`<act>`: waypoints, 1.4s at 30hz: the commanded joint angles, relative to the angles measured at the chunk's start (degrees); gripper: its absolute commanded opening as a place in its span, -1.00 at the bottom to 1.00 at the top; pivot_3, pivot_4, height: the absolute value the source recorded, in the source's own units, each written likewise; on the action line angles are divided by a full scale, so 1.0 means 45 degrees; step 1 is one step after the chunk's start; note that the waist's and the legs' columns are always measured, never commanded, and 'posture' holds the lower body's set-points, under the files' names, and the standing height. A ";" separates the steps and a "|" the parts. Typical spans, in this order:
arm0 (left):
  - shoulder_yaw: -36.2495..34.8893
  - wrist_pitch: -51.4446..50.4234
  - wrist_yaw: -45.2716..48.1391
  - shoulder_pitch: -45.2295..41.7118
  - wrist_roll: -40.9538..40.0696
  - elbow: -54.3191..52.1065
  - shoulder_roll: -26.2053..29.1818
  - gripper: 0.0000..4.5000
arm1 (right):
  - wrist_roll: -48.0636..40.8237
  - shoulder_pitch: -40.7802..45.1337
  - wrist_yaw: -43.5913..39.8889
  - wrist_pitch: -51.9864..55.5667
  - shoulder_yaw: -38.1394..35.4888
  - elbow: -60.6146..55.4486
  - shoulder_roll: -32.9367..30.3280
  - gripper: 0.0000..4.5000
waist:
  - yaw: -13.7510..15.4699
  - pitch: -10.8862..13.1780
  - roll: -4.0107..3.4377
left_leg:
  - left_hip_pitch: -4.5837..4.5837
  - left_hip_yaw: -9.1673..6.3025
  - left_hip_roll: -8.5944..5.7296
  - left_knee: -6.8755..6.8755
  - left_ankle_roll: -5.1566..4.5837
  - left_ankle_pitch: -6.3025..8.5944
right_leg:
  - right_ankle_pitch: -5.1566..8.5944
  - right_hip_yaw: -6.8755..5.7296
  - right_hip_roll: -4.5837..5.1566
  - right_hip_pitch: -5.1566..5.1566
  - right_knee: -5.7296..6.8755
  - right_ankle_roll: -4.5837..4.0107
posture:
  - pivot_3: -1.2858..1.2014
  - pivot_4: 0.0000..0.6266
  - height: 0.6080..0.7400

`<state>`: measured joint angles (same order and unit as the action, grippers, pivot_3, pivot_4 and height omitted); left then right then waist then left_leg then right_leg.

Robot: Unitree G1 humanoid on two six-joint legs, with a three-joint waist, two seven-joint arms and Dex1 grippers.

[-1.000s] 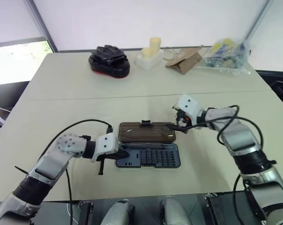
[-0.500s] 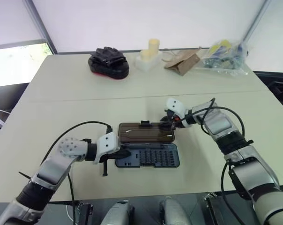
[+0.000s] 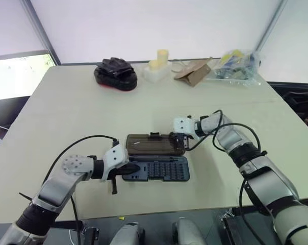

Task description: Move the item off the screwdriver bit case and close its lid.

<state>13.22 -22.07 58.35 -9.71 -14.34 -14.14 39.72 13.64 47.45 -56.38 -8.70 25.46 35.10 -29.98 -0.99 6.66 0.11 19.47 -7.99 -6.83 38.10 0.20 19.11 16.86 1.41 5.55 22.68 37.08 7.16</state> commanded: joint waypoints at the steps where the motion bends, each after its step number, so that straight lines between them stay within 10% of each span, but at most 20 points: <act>1: 0.0044 -0.0432 0.0011 -0.0038 -0.0037 0.0339 -0.0018 -1.00 | 0.1134 -0.0278 0.1845 -0.0578 -0.0816 -0.2048 -0.1038 -0.99 | 0.0070 0.0055 -0.0066 | 0.0016 0.0001 -0.0002 0.0002 0.0001 -0.0001 | 0.0000 0.0004 0.0002 0.0025 0.0003 0.0000 | 0.03 -0.52 1.00; 10: -0.0372 -0.1128 0.0070 -0.0645 -0.0736 0.0489 -0.0387 -1.00 | 0.1944 -0.3769 0.2662 0.0688 -0.2296 -0.9025 -0.2449 -0.99 | 0.0389 0.0098 -0.0093 | 0.0252 -0.0008 -0.0007 0.0015 0.0014 -0.0012 | -0.0001 -0.0007 0.0003 0.0217 0.0028 0.0002 | 0.03 -0.52 1.00; 24: -0.5675 -0.7984 -0.1364 -0.2264 -0.8061 0.1264 -0.1477 -1.00 | 0.3161 -0.4321 0.3896 -0.0317 -0.2336 -0.9502 -0.2634 -0.99 | 0.0204 0.0211 -0.0042 | 0.0321 -0.0005 -0.0006 0.0021 0.0017 -0.0015 | -0.0001 -0.0012 0.0002 0.0295 0.0036 0.0002 | 0.03 -0.52 1.00; 31: -0.6625 -0.4417 -0.3146 -0.5118 -0.5804 0.5640 -0.1949 -1.00 | 0.2996 -0.4604 0.3608 0.0472 -0.2364 -0.9994 -0.2374 -0.99 | 0.0269 0.0211 -0.0034 | 0.0336 -0.0009 -0.0025 0.0034 0.0035 -0.0026 | -0.0002 -0.0035 0.0011 0.0304 0.0035 0.0003 | 0.03 -0.52 1.00; 42: -0.1925 -0.0258 0.0677 -0.6491 -0.1503 1.0241 -0.2924 -1.00 | 0.3282 -0.4591 0.3353 0.1335 -0.2221 -1.0383 -0.1978 -0.99 | -0.0002 0.0209 -0.0029 | 0.0440 -0.0015 -0.0036 0.0081 0.0034 -0.0027 | -0.0004 -0.0054 0.0012 0.0398 0.0071 0.0006 | 0.03 -0.52 1.00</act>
<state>3.23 -25.79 57.13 -37.66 -23.02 30.07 25.75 28.06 26.53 -40.81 -3.30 15.63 -9.48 -39.09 -1.00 7.60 -0.02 21.44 -8.05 -6.99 38.46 0.35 18.99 16.84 1.17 5.59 24.49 37.42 7.19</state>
